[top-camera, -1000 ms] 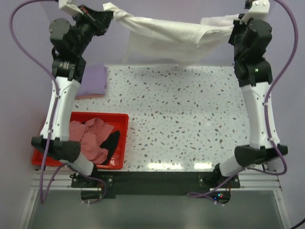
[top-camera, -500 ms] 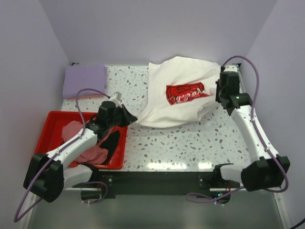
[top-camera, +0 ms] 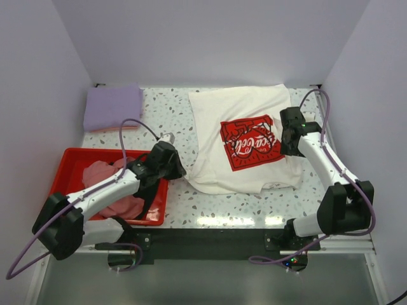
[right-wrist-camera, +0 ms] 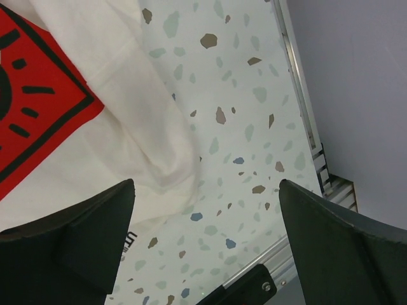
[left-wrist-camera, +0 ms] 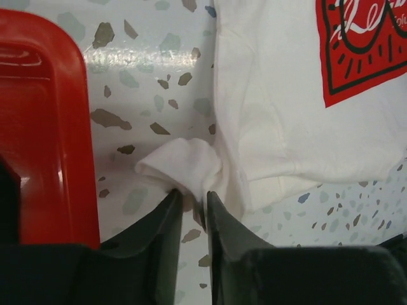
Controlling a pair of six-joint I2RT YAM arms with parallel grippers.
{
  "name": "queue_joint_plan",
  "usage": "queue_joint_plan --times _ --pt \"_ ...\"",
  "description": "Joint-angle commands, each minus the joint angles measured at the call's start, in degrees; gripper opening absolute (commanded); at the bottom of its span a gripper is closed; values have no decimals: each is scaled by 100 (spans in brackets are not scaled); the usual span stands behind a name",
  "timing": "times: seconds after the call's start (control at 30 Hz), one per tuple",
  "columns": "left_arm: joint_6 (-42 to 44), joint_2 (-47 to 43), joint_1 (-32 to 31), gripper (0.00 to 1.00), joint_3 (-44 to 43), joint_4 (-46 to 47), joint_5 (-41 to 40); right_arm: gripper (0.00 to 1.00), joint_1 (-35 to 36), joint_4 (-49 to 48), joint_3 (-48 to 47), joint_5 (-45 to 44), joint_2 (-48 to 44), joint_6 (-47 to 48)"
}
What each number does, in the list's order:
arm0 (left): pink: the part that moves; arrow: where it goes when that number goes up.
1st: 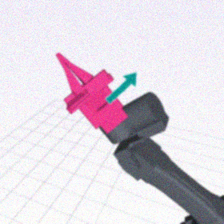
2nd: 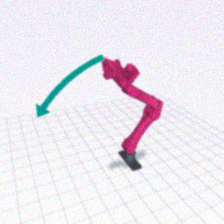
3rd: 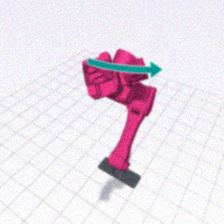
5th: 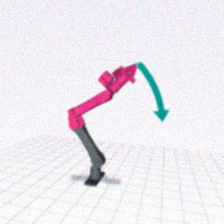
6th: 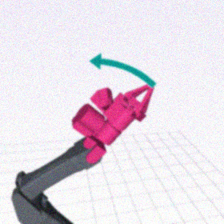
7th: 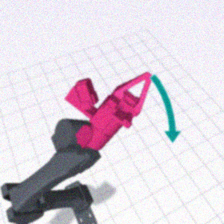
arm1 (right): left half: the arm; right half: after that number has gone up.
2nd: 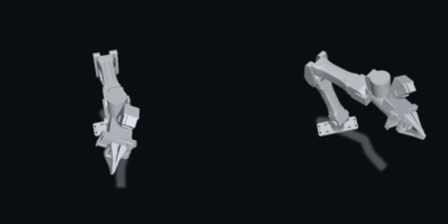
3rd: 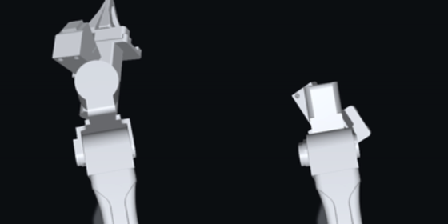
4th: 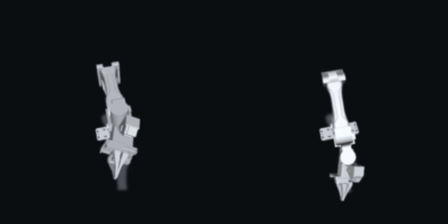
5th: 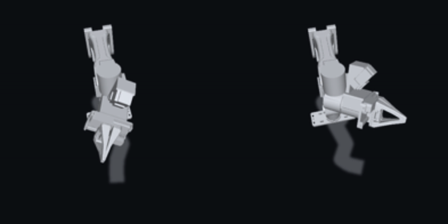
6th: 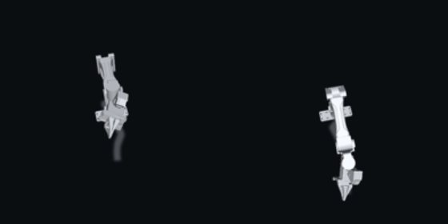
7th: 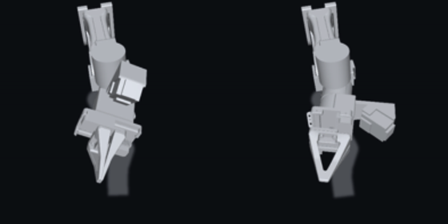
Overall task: Fold and stack the t-shirts
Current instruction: Flatten the tshirt out
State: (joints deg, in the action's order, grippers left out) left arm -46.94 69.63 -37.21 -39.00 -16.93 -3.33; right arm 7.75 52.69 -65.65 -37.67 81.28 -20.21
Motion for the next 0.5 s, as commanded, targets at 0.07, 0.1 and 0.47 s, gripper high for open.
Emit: queue_joint_plan --times 0.07,0.1,0.47 --pt "158 -107 -295 53 -590 -276 -422 99 -1 -662 87 356 -304 -71" --pt "211 -107 -339 62 -652 -337 -440 99 -1 -741 122 400 -366 -80" --pt "738 384 -902 100 -1443 312 -256 99 -273 -1331 368 778 -806 -229"
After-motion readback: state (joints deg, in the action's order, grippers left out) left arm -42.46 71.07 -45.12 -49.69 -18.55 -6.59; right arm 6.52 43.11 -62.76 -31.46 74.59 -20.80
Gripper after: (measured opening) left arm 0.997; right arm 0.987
